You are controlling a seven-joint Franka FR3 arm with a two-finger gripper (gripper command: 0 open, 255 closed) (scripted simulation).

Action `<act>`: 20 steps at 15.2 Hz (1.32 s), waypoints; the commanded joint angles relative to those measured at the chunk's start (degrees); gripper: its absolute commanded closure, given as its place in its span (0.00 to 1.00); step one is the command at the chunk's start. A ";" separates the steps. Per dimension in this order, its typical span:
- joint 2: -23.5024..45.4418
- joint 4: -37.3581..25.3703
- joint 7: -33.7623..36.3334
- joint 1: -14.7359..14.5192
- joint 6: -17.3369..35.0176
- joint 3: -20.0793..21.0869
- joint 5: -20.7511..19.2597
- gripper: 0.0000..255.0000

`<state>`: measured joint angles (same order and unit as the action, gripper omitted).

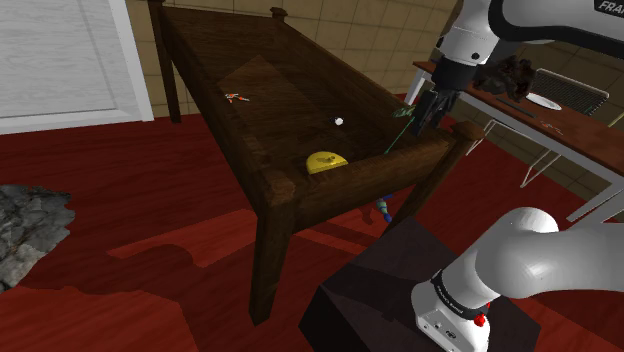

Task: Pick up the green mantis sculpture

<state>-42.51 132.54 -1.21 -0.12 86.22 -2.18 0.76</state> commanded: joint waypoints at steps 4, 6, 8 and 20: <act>-0.30 0.27 -11.34 -1.08 0.03 -4.99 -4.26 0.00; 0.22 -0.14 -18.90 -1.89 0.39 -8.37 -7.05 0.00; 1.27 -1.02 -26.41 -2.87 1.00 -11.81 -9.70 0.00; 17.77 -15.01 -71.73 -12.18 8.30 -32.29 -17.03 0.00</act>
<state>-26.47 118.89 -68.65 -11.32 93.72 -32.84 -16.26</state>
